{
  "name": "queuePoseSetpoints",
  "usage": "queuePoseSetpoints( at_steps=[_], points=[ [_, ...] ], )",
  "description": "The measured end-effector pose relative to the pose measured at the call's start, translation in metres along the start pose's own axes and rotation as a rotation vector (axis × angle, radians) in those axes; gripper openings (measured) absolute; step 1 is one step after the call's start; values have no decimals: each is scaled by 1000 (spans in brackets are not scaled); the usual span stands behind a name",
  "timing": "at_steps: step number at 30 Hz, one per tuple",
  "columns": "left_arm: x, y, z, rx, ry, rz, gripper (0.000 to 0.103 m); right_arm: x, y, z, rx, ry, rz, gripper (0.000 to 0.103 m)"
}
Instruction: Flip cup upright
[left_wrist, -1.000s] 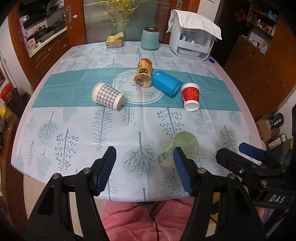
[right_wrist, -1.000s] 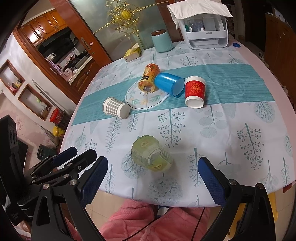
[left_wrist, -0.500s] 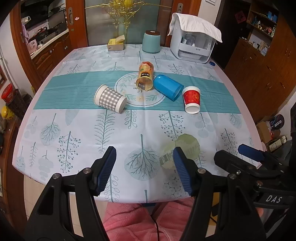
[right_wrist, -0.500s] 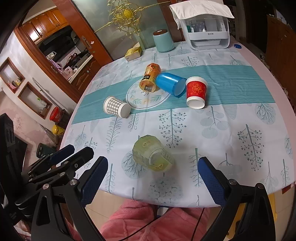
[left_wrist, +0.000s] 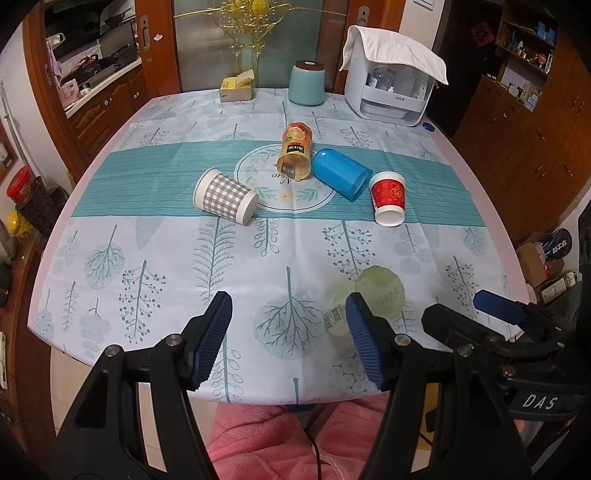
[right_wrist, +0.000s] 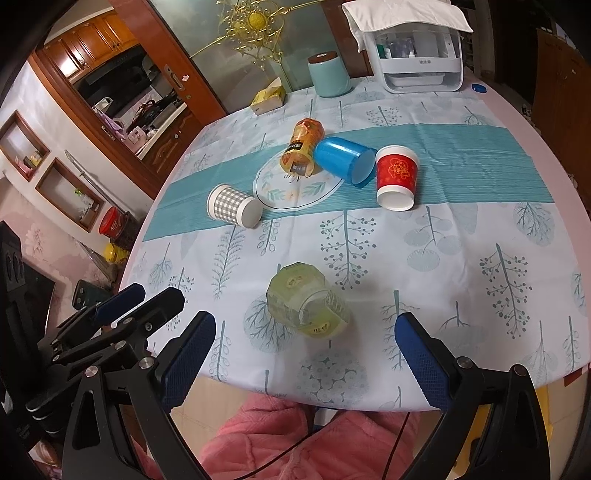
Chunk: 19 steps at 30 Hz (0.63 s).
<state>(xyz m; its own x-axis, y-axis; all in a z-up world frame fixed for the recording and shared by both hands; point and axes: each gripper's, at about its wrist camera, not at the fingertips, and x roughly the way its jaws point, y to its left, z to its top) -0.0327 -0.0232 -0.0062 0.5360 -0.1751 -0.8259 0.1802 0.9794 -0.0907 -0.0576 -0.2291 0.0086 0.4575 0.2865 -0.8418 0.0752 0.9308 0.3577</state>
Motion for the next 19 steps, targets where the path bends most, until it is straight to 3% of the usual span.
queuePoseSetpoints(
  at_steps=[19],
  points=[
    [0, -2, -3, 2, 4, -3, 61, 2, -1, -1, -2, 0, 4, 99]
  ],
)
